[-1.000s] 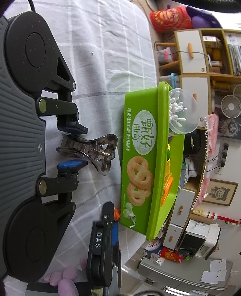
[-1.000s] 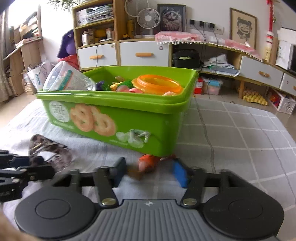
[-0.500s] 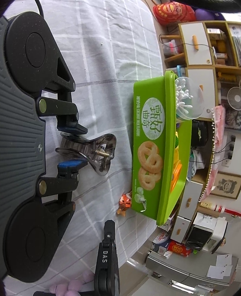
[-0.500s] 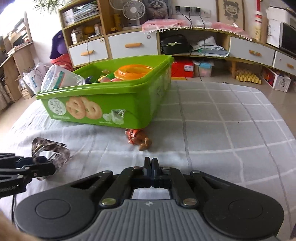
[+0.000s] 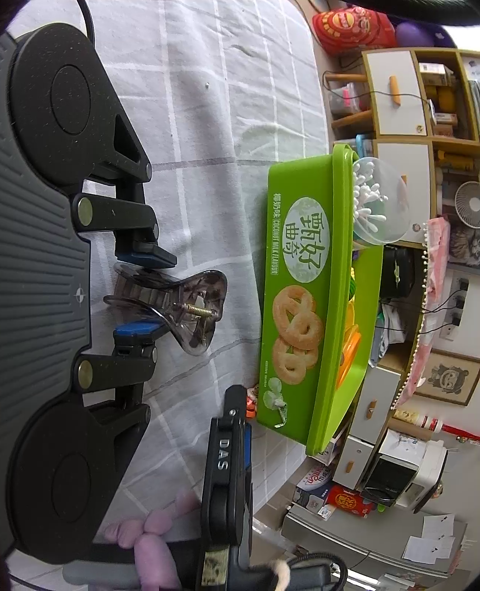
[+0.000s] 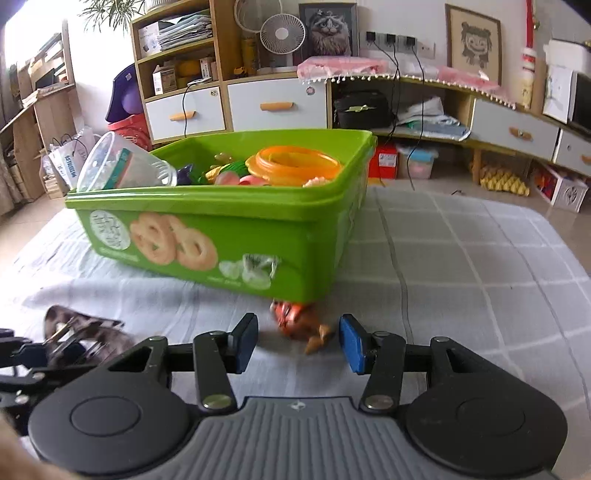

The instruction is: Organize rigid objects

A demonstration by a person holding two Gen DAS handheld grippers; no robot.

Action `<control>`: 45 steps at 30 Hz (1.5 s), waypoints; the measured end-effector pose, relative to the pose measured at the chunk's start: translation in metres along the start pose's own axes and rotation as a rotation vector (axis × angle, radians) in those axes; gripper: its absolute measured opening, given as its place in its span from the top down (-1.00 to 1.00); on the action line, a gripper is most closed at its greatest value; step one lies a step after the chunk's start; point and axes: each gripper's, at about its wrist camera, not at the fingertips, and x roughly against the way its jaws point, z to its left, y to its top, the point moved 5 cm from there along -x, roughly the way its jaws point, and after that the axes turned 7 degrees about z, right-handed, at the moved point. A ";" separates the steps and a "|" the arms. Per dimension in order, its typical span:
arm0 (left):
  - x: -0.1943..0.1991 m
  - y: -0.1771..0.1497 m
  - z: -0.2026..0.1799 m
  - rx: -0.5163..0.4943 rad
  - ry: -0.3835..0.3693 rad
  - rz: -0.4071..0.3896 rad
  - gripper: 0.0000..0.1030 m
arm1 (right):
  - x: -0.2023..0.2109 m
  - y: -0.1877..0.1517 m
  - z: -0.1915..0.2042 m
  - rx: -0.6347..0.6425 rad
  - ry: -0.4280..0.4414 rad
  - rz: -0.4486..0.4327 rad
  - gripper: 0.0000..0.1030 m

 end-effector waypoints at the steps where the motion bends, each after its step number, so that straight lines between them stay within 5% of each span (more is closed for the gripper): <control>1: -0.001 0.001 0.000 -0.001 0.000 0.000 0.32 | -0.002 0.001 0.001 0.007 -0.008 -0.004 0.01; 9: -0.001 0.002 0.000 0.010 -0.002 0.003 0.34 | 0.000 0.000 0.005 0.060 -0.016 0.000 0.45; 23: 0.004 0.001 -0.003 0.030 -0.017 0.032 0.36 | 0.029 -0.016 0.010 0.132 -0.022 0.092 0.52; 25: 0.004 0.003 -0.003 0.038 -0.025 0.036 0.36 | 0.033 -0.018 0.008 0.139 -0.040 0.100 0.55; 27: 0.005 0.002 -0.004 0.040 -0.028 0.039 0.36 | 0.036 -0.019 0.004 0.132 -0.051 0.122 0.83; 35: 0.010 -0.003 -0.009 0.031 -0.037 0.050 0.36 | 0.054 -0.033 -0.009 0.106 -0.033 0.158 0.82; 37: 0.010 -0.005 -0.011 0.013 -0.029 0.046 0.34 | 0.055 -0.035 -0.011 0.088 0.013 0.141 0.79; 41: 0.010 -0.007 -0.010 0.021 -0.031 0.042 0.34 | 0.046 -0.037 -0.011 0.068 0.033 0.135 0.09; 45: 0.008 -0.005 -0.008 0.036 -0.035 0.038 0.33 | 0.029 -0.028 -0.005 0.075 0.043 0.096 -0.06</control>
